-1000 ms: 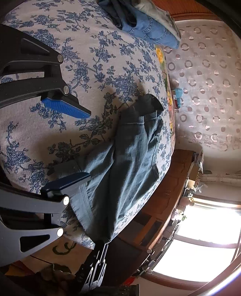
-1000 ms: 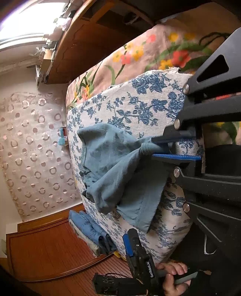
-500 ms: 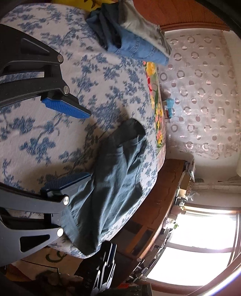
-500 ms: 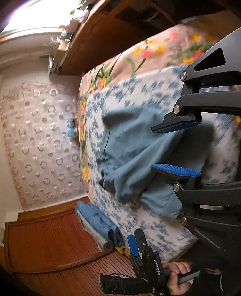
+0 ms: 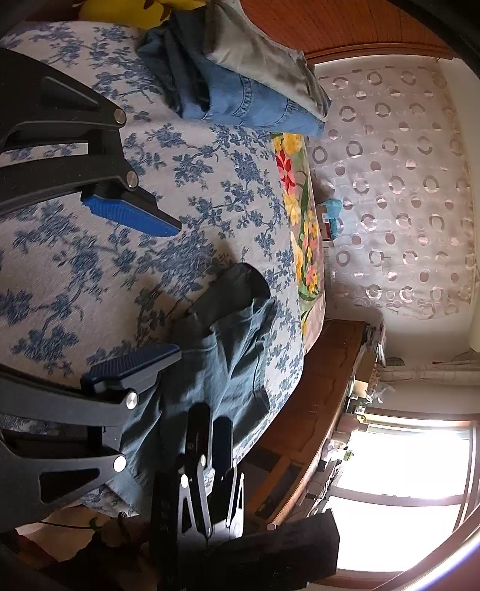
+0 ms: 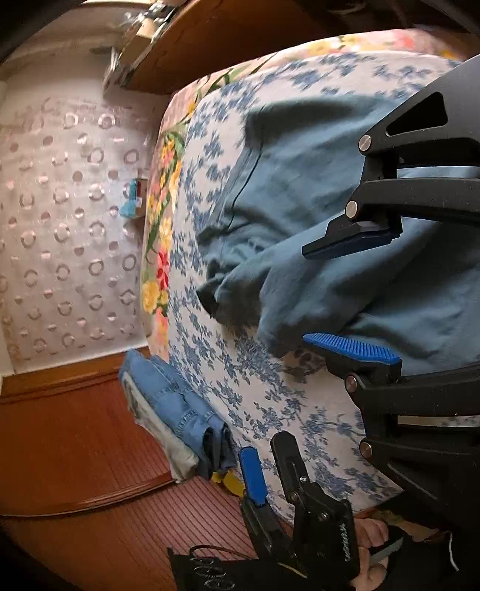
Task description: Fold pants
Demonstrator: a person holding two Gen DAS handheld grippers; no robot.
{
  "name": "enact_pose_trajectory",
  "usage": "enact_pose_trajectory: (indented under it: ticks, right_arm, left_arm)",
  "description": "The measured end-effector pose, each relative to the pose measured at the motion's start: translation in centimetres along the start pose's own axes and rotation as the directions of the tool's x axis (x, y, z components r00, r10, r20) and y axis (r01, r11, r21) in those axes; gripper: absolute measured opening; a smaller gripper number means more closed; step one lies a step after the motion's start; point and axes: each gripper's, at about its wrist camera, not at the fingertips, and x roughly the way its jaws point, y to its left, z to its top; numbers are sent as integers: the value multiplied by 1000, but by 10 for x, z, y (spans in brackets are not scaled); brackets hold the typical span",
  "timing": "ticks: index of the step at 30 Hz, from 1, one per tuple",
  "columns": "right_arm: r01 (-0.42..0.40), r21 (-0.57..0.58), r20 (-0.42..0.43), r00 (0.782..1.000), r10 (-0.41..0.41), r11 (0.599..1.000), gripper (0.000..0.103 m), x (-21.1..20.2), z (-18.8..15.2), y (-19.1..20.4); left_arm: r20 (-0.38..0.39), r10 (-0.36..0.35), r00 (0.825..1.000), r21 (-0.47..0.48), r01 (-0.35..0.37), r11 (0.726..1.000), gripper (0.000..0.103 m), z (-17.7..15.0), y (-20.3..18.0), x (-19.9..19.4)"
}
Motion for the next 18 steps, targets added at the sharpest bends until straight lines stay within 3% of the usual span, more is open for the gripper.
enact_pose_trajectory:
  ticks: [14,18]
  right_arm:
    - [-8,-69,-156,988,-3,998,44,57,29,9]
    - [3,-97,-155,988,-18,995,42,64,31,11]
  left_arm:
    - [-31,-15,999,-31,14,999,62,-1,27,19]
    - [-39,-21,999,-34,19,999,62,-2,27,24]
